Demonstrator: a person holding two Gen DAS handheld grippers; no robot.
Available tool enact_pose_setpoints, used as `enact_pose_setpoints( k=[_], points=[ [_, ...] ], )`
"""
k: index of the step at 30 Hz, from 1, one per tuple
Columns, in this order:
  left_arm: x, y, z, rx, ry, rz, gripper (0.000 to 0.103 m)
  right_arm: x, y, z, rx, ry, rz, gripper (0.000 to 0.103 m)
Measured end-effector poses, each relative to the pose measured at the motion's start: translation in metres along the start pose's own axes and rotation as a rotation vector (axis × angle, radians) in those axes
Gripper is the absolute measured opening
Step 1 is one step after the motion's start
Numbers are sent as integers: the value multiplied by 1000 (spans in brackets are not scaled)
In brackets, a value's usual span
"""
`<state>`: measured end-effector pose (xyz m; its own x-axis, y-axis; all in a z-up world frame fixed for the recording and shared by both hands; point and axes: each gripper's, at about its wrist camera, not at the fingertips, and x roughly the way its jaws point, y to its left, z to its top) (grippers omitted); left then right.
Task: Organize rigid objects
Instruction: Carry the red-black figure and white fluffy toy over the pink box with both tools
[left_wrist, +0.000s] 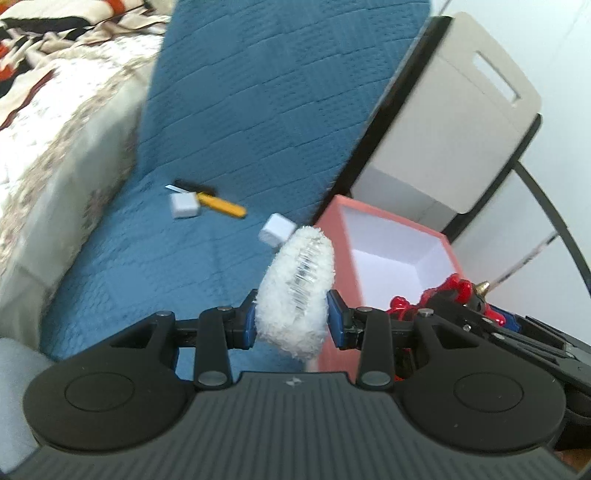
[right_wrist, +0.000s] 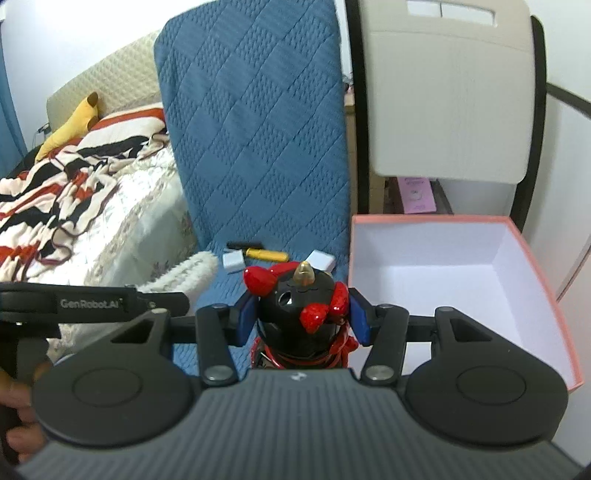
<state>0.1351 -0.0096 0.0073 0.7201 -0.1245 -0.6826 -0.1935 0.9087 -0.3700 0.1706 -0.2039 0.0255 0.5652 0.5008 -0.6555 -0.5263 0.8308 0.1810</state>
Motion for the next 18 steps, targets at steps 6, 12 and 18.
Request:
enact_pose_setpoints(
  k=[6,12,18],
  points=[
    [7,-49,11,48,-6,-33,43,-15,-28,17,9,-31,-25,54],
    [24,-96,13,89,4,-68,43,-23,-66,23,36,-37,-67,54],
    [54,-133,10,116,33,-81,43,-24,-108,23,62,-28,-108,54]
  ],
)
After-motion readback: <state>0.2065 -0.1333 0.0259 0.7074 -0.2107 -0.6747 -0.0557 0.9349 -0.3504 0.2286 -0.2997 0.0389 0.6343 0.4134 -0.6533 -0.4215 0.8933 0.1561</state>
